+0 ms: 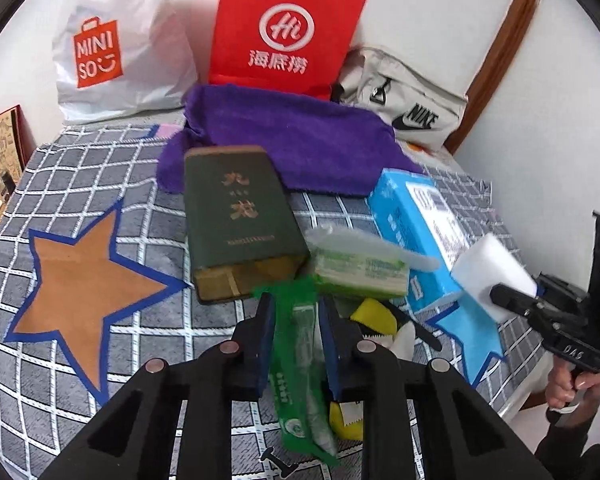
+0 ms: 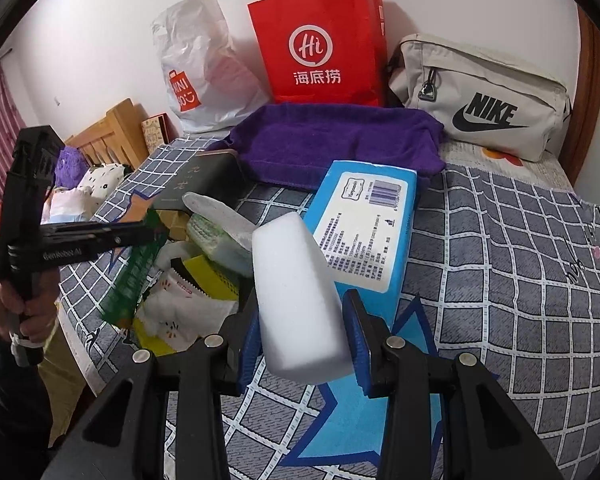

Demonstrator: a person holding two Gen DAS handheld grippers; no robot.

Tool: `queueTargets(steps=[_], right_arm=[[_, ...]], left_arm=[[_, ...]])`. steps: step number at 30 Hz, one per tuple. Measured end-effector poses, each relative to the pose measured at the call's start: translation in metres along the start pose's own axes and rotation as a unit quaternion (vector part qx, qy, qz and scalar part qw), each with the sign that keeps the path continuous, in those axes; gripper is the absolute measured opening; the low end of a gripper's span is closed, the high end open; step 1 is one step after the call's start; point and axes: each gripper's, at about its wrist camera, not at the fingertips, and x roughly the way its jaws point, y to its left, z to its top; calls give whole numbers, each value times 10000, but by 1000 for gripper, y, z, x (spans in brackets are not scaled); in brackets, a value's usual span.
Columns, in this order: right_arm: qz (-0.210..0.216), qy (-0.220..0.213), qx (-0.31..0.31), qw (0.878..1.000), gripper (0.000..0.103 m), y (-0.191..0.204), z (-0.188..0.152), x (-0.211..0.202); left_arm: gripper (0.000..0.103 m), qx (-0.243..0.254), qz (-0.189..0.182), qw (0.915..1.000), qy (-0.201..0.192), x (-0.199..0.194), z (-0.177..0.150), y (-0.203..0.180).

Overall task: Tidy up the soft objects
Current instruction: 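Lift the green packet with the left gripper while the right gripper lifts the foam block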

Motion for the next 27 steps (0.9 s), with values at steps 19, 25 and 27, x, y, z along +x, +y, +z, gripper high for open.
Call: queueTargets(steps=[19, 25, 27], right_arm=[[-6, 93, -8, 10000, 39, 1, -6, 8], [-79, 149, -36, 9999, 36, 4, -6, 9], [-123, 29, -114, 9999, 33, 8, -1, 4]], left_arm=[[51, 104, -206, 9983, 527, 14, -34, 3], [51, -186, -650, 9961, 561, 28, -42, 13], [51, -225, -716, 9958, 533, 31, -41, 15]])
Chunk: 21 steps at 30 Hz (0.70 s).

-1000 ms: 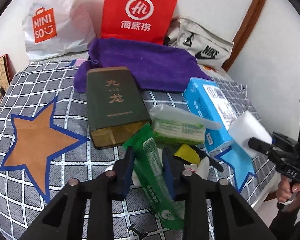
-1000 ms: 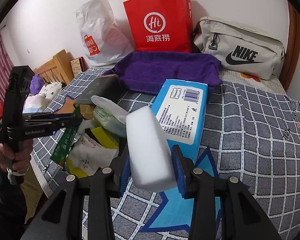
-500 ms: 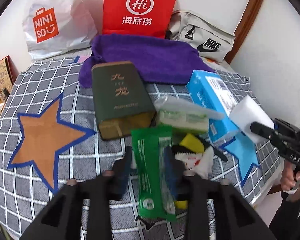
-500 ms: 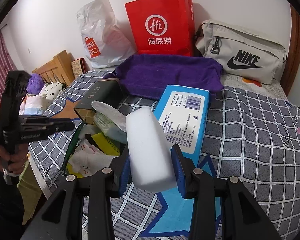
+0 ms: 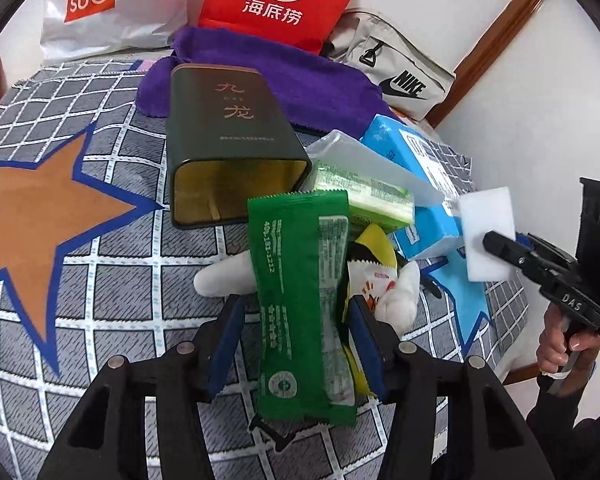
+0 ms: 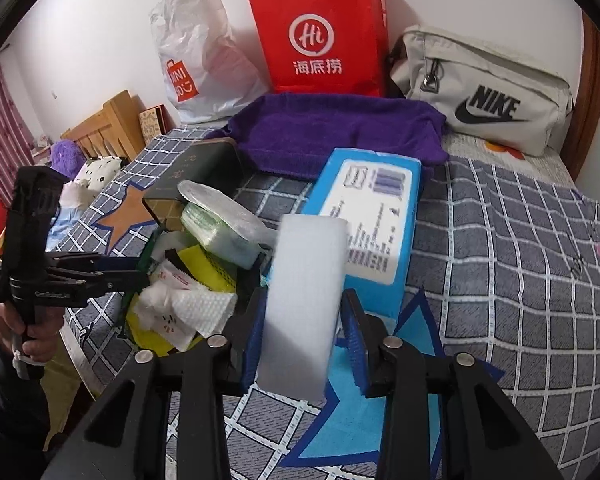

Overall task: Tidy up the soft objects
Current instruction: 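Lift the green packet with the left gripper while the right gripper lifts the foam block, then lower both held items onto the purple towel and open both grippers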

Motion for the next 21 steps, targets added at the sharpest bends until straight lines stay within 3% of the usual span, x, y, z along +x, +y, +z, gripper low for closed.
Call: queueTargets(steps=[2, 6, 14, 21], right_arm=[[6, 6, 2, 10000, 32, 1, 6, 0], [-59, -51, -89, 9999, 31, 5, 15, -3], [-176, -316, -124, 9993, 31, -2, 45, -15], [-310, -394, -109, 9987, 31, -12, 65, -8]], left_arm=[[34, -19, -169, 9999, 19, 3, 0, 2], [30, 28, -333, 9994, 29, 2, 2, 1], [29, 1, -203, 9996, -211, -25, 11, 7], [29, -97, 147, 9984, -539, -48, 31, 17]])
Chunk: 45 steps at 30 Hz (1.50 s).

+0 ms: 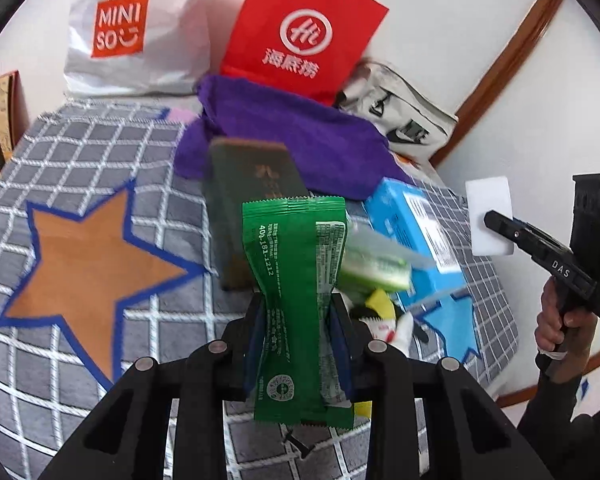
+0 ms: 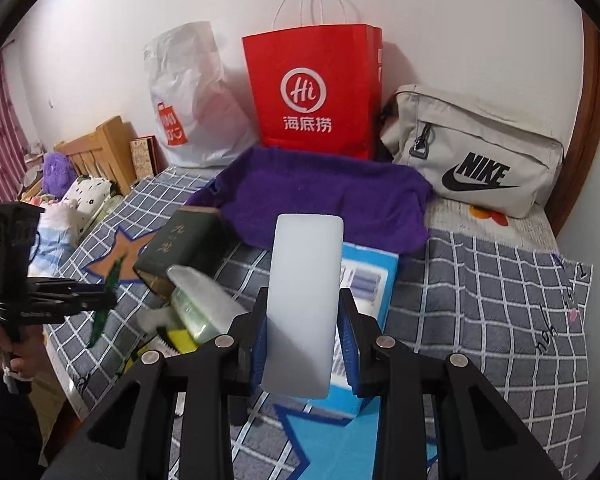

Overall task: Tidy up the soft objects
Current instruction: 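Lower both held items onto the purple towel and open both grippers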

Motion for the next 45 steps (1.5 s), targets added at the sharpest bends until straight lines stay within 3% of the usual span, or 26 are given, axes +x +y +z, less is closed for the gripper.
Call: queueTargets(steps=[4, 14, 34, 45], right_arm=[[-7, -49, 79, 10000, 32, -8, 11, 7], [-9, -156, 24, 9999, 32, -26, 48, 32], [57, 37, -88, 9999, 32, -60, 116, 115], [94, 503, -178, 9985, 32, -72, 118, 175]], left_arm=[[29, 125, 533, 9984, -101, 3, 18, -4], [29, 256, 1053, 9939, -205, 22, 78, -14], [29, -11, 1214, 9926, 36, 97, 171, 5], [29, -42, 1293, 9907, 425, 150, 212, 17]])
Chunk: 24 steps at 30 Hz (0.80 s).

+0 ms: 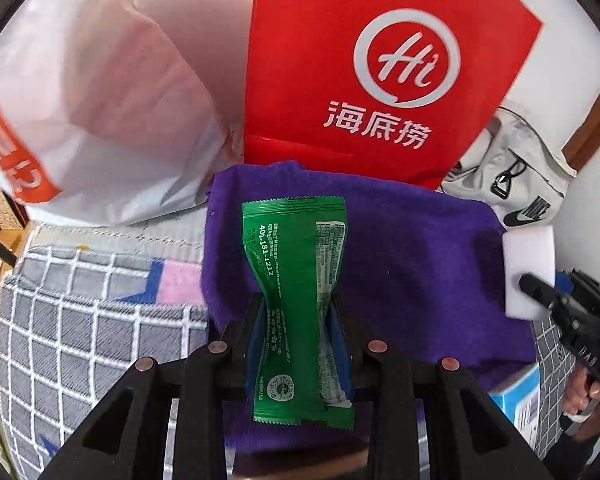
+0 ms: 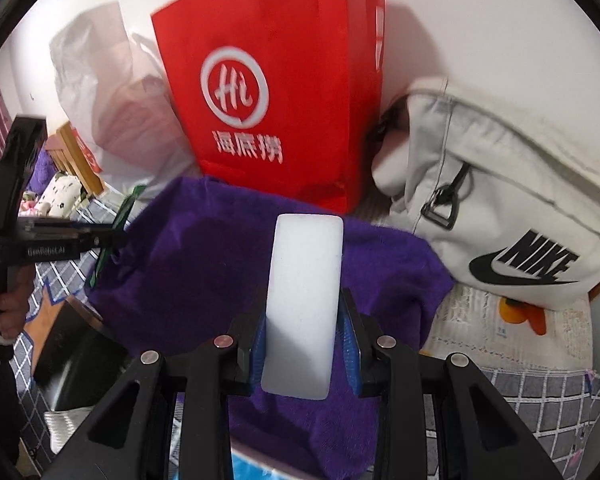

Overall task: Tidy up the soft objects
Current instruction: 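Lower both held items onto the purple towel and open both grippers, then grasp the white mesh bag with the right gripper while the left gripper returns to the pile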

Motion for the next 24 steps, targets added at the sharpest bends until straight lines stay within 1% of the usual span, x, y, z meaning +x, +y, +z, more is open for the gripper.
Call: queueTargets(steps=[2, 6, 8, 10, 11, 13, 16, 18, 19, 20, 21, 23, 24], right_arm=[[-12, 81, 36, 10000, 32, -4, -2, 8], [8, 276, 173, 9995, 32, -16, -7, 25], [67, 400, 161, 9990, 32, -19, -10, 32], [36, 458, 161, 9988, 32, -21, -12, 37], [57, 519, 185, 9985, 32, -22, -13, 41], [106, 522, 207, 9984, 33, -23, -14, 44], [174, 540, 230, 9981, 34, -25, -15, 43], [174, 522, 204, 9983, 35, -26, -16, 42], [181, 535, 208, 9982, 39, -25, -16, 42], [171, 558, 224, 9980, 40, -25, -15, 42], [157, 570, 237, 9980, 42, -25, -15, 43], [148, 573, 242, 9980, 45, -23, -12, 44], [131, 546, 223, 9982, 48, -22, -11, 40]], left_arm=[[29, -16, -28, 10000, 70, 10, 6, 0], [29, -51, 46, 9996, 258, 31, 14, 2], [29, -62, 16, 9995, 296, 38, 17, 2], [29, -71, 29, 9993, 372, 47, 19, 1], [31, -50, 37, 9992, 395, 50, 20, 0], [31, 10, 76, 9992, 400, 55, 20, -2], [33, -51, 16, 9992, 404, 60, 21, -2], [41, -77, 12, 9990, 449, 62, 21, 0], [50, -107, 42, 9989, 460, 62, 21, 1], [59, -118, 60, 9989, 443, 62, 21, 1], [61, -118, 82, 9992, 383, 58, 21, 0], [62, -100, 76, 9995, 296, 52, 21, 3], [62, -92, 85, 9995, 273, 47, 20, 3]])
